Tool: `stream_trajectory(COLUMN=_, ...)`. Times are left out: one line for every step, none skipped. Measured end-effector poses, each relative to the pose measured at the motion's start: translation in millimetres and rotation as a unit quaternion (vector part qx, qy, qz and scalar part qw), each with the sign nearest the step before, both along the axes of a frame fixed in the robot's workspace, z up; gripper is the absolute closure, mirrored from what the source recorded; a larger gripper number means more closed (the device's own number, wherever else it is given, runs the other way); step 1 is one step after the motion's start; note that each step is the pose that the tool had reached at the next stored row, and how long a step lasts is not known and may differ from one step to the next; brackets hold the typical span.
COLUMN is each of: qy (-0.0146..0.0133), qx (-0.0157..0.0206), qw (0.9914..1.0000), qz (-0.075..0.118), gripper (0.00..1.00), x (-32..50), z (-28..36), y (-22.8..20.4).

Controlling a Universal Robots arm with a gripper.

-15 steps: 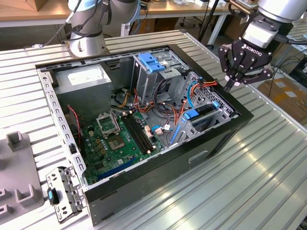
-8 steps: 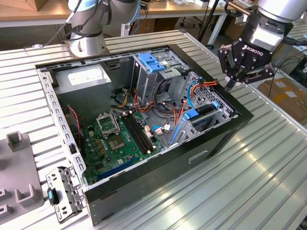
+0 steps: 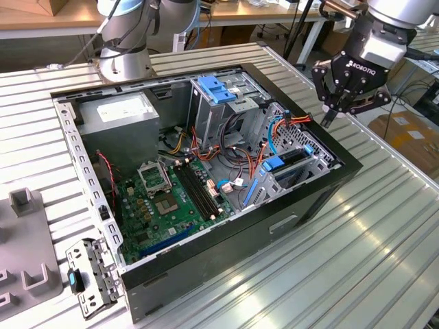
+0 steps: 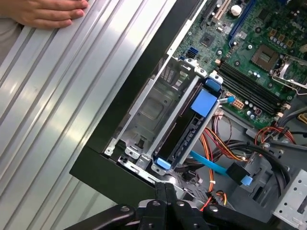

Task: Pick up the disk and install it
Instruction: 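Insert the first disk wire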

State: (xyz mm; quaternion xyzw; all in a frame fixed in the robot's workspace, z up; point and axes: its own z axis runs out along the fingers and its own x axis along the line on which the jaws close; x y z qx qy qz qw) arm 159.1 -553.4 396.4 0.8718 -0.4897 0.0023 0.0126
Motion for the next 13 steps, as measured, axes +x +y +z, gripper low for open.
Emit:
stream_trajectory(qy=0.0000, qx=0.0000, qw=1.00000, qz=0.001, gripper=0.89, x=1.1, z=0.0, y=1.9)
stream_trajectory(qy=0.0000, qx=0.0000, qw=1.00000, qz=0.002, gripper=0.89, x=2.1, z=0.0, y=3.3)
stream_trajectory(qy=0.0000, qx=0.0000, qw=0.99999, qz=0.003, gripper=0.89, x=3.2, z=0.0, y=5.1)
stream_trajectory(qy=0.0000, qx=0.0000, qw=0.99999, qz=0.004, gripper=0.89, x=4.0, z=0.0, y=6.2)
stream_trajectory(qy=0.0000, qx=0.0000, qw=0.99998, qz=0.006, gripper=0.89, x=5.2, z=0.0, y=8.1)
stream_trajectory(qy=0.0000, qx=0.0000, qw=0.99998, qz=0.007, gripper=0.89, x=6.0, z=-0.1, y=9.2)
stream_trajectory(qy=0.0000, qx=0.0000, qw=0.99997, qz=0.008, gripper=0.89, x=7.1, z=0.0, y=11.0)
stream_trajectory(qy=0.0000, qx=0.0000, qw=0.99995, qz=0.010, gripper=0.89, x=8.2, z=0.0, y=12.8)
stream_trajectory(qy=0.0000, qx=0.0000, qw=0.99994, qz=0.011, gripper=0.89, x=8.9, z=0.0, y=14.7)
stream_trajectory(qy=0.0000, qx=0.0000, qw=0.99994, qz=0.011, gripper=0.89, x=9.1, z=0.0, y=15.2)
stream_trajectory(qy=0.0000, qx=0.0000, qw=0.99994, qz=0.011, gripper=0.89, x=9.1, z=-0.1, y=15.3)
stream_trajectory(qy=0.0000, qx=0.0000, qw=0.99994, qz=0.011, gripper=0.89, x=9.1, z=-0.1, y=15.3)
stream_trajectory(qy=0.0000, qx=0.0000, qw=0.99994, qz=0.011, gripper=0.89, x=9.2, z=0.0, y=15.4)
